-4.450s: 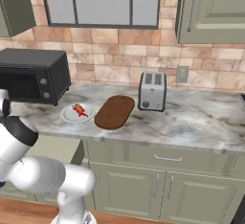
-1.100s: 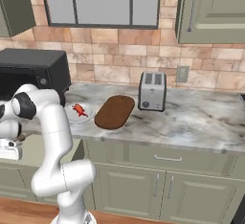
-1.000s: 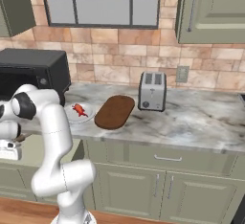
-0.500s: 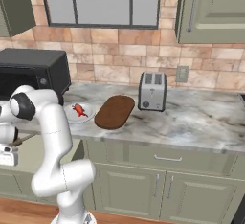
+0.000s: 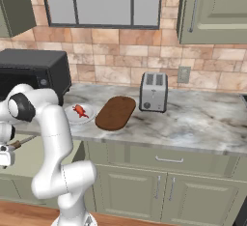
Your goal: Pick up the knife from the drawer and place it on the cutting board. Then place the meat from the plate to the cutting board.
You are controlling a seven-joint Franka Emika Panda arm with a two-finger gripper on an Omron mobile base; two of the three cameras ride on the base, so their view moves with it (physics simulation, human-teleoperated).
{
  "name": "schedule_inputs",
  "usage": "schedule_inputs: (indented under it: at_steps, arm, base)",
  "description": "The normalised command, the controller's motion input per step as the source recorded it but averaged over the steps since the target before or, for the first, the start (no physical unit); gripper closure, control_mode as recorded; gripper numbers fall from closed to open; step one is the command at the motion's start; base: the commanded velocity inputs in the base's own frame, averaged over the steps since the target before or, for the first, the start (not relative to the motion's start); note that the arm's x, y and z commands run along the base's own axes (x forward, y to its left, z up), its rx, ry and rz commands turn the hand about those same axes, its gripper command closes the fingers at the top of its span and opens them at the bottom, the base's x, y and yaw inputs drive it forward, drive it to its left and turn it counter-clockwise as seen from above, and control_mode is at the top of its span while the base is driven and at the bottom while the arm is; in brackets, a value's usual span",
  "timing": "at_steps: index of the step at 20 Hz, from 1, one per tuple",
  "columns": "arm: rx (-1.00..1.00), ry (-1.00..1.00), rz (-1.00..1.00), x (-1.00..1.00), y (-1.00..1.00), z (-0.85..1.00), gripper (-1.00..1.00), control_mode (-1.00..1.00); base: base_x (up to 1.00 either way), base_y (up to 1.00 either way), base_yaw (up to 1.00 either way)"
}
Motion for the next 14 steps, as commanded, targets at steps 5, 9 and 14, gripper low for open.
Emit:
schedule_inputs:
  at_steps: [5, 9, 14]
  arm:
    - [0.00, 0.00, 0.00, -0.24, -0.01, 0.30, -1.00, -1.00]
    - [0.00, 0.00, 0.00, -0.26, 0.00, 0.20, -1.00, -1.00]
    - [0.00, 0.00, 0.00, 0.10, 0.02, 0.21, -1.00, -1.00]
  base:
    - [0.00, 0.00, 0.00]
    - [0.00, 0.00, 0.00]
    - [0.00, 0.00, 0.00]
